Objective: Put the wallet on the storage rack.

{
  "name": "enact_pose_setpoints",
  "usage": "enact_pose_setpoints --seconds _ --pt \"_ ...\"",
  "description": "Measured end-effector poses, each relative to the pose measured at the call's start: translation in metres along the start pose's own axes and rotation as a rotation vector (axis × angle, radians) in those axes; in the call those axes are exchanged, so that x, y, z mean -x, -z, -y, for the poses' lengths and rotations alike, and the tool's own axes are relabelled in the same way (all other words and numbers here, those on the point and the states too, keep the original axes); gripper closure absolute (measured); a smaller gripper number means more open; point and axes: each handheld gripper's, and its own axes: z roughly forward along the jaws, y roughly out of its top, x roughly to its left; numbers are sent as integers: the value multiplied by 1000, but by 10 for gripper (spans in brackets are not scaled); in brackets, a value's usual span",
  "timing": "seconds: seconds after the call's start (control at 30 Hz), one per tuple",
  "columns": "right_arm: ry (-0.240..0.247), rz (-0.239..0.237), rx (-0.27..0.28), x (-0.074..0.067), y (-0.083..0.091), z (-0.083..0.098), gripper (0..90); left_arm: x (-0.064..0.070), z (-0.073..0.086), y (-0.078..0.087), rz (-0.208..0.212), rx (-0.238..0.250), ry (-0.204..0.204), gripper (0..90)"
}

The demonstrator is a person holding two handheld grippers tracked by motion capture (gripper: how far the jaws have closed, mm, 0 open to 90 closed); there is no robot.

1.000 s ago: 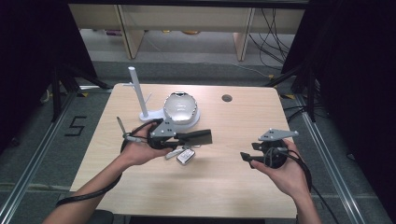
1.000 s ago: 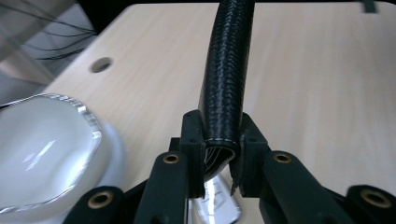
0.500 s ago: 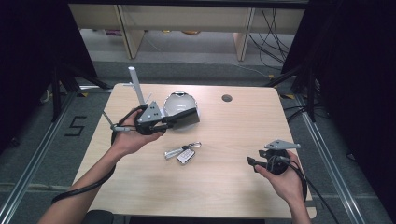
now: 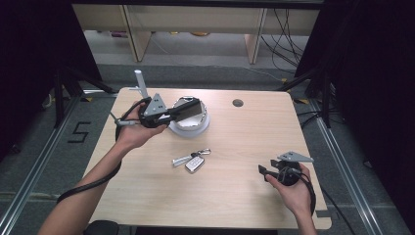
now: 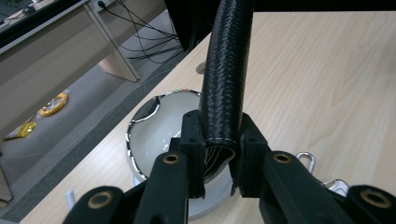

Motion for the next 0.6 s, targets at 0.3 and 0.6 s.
enact_pose_setpoints --seconds 0.3,0.6 --pt "-13 2 20 3 4 -1 436 -14 0 -12 -18 -12 -4 764" --pt "-37 22 -5 1 7 -1 436 -18 10 -31 5 -46 20 763"
